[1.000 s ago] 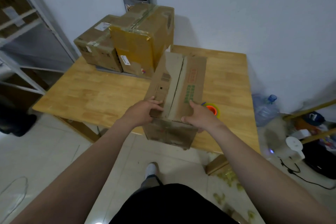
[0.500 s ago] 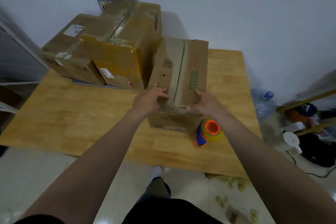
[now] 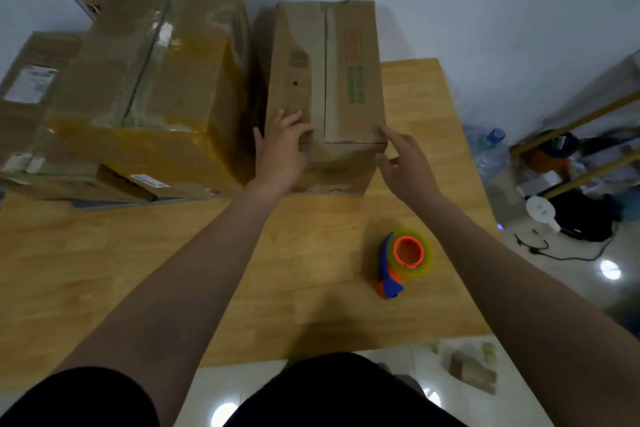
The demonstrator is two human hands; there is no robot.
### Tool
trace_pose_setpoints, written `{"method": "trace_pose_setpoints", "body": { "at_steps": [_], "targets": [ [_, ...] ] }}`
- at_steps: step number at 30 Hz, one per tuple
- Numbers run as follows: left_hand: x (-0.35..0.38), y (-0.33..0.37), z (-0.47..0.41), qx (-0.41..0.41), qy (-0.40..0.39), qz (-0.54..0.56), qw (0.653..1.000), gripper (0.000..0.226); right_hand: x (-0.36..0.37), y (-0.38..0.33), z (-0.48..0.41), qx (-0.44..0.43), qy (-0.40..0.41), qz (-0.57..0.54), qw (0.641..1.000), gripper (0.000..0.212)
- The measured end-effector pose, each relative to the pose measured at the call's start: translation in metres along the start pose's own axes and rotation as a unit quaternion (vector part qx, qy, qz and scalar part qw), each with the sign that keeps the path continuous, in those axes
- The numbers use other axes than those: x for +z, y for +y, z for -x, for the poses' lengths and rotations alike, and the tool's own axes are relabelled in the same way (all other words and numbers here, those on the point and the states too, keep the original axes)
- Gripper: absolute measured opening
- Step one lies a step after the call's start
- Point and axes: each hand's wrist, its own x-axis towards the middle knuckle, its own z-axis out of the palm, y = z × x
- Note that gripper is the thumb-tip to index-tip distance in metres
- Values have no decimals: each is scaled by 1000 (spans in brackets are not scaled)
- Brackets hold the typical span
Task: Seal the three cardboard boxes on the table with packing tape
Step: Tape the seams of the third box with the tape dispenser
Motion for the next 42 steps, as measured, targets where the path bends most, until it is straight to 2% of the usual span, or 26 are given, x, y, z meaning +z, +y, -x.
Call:
{"method": "trace_pose_setpoints", "body": {
  "at_steps": [2, 4, 6, 8, 11, 13, 16, 18, 21, 24, 26, 28, 31, 35, 39, 42],
  "targets": [
    [17, 11, 8, -19, 47, -4, 999, 58, 0, 29, 16, -1, 4, 2, 1000, 62],
    [38, 21, 20, -30, 75, -15, 997, 65, 1, 59, 28, 20, -29, 30, 999, 59],
    [61, 30, 34, -33, 92, -22, 995, 78, 9, 91, 32, 40, -109, 82, 990, 61],
    [81, 37, 48, -44, 98, -26, 994, 88, 16, 115, 35, 49, -213, 141, 966, 69],
    [109, 43, 71, -61, 109, -1, 992, 82, 26, 136, 37, 28, -329, 206, 921, 79],
    [128, 46, 89, -106, 74, 55, 990, 70, 34, 142, 41, -22, -389, 274, 880, 80],
    [157, 49, 119, -218, -50, 123, 967, 57, 48, 148, 45, -79, -423, 326, 842, 78],
    [168, 51, 136, -273, -115, 177, 939, 51, 52, 154, 46, -89, -414, 321, 847, 70],
    [177, 56, 156, -302, -136, 244, 912, 42, 45, 169, 51, -39, -380, 271, 884, 56],
    [174, 59, 167, -324, -111, 263, 902, 37, 31, 171, 66, 20, -357, 202, 912, 55],
    [165, 63, 167, -352, -78, 281, 890, 35, 23, 165, 75, 96, -334, 108, 931, 54],
    [151, 67, 164, -380, -51, 303, 872, 33, 14, 151, 82, 151, -307, 12, 939, 53],
    [127, 74, 159, -401, -15, 337, 852, 28, -4, 122, 83, 182, -268, -93, 942, 54],
    [81, 82, 150, -412, 17, 399, 819, 27, -30, 77, 78, 124, -215, -201, 948, 54],
    [26, 89, 143, -398, 12, 501, 769, 32, -54, 26, 66, 40, -179, -241, 953, 52],
    [-14, 95, 137, -359, -6, 534, 765, 44, -66, -9, 53, -20, -145, -244, 959, 54]
  ]
}}
